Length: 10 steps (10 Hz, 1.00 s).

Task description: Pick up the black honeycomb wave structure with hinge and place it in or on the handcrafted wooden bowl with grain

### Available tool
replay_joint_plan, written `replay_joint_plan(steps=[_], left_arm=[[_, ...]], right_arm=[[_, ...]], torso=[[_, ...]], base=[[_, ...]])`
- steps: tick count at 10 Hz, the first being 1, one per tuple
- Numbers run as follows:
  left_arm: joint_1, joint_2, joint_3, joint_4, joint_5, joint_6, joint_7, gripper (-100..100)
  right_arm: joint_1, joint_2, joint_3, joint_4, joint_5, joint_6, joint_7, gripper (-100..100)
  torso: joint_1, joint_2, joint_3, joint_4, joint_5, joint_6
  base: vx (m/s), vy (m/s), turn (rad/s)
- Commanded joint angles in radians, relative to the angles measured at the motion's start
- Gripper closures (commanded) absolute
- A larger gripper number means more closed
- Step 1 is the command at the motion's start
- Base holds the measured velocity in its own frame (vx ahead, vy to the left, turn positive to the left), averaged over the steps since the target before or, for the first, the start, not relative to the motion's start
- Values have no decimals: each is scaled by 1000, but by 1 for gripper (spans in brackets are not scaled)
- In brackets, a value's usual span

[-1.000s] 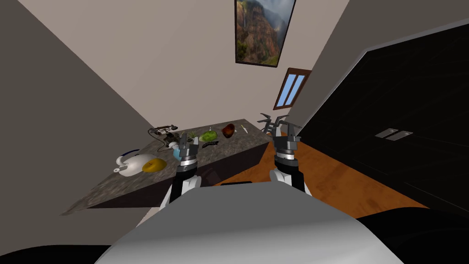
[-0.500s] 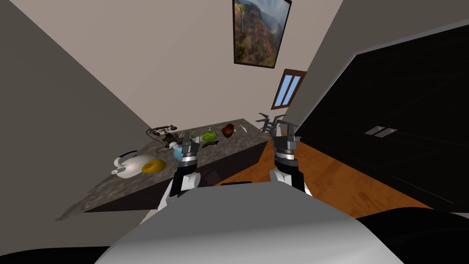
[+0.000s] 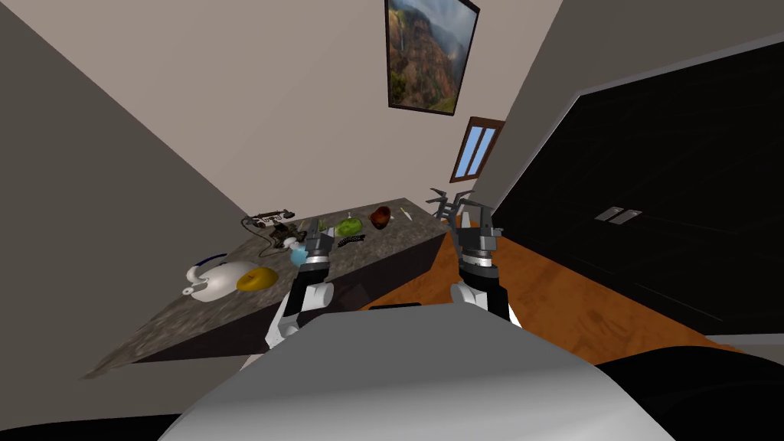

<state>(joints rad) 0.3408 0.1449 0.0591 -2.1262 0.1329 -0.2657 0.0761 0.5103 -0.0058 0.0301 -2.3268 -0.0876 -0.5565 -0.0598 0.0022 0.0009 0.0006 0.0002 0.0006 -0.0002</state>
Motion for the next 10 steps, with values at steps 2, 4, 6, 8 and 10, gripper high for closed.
replay_joint_plan(steps=[2, 4, 6, 8, 10], left_arm=[[-30, 0, 15, 11, 6, 62, 9, -100], [-54, 1, 30, 20, 12, 109, 18, -100], [-78, 1, 44, 29, 17, 157, 27, -100], [-101, 1, 58, 38, 21, 205, 35, -100], [-123, 0, 73, 48, 25, 255, 43, -100]], right_arm=[[0, 0, 0, 0, 0, 0, 0, 0], [0, 0, 0, 0, 0, 0, 0, 0], [0, 0, 0, 0, 0, 0, 0, 0], [0, 0, 0, 0, 0, 0, 0, 0], [0, 0, 0, 0, 0, 0, 0, 0]], torso=[[0, 0, 0, 0, 0, 0], [0, 0, 0, 0, 0, 0], [0, 0, 0, 0, 0, 0], [0, 0, 0, 0, 0, 0], [0, 0, 0, 0, 0, 0]], base=[[-15, 29, -54], [-27, 34, -60], [-18, 24, -59], [-21, 28, -60], [-15, 26, -65]])
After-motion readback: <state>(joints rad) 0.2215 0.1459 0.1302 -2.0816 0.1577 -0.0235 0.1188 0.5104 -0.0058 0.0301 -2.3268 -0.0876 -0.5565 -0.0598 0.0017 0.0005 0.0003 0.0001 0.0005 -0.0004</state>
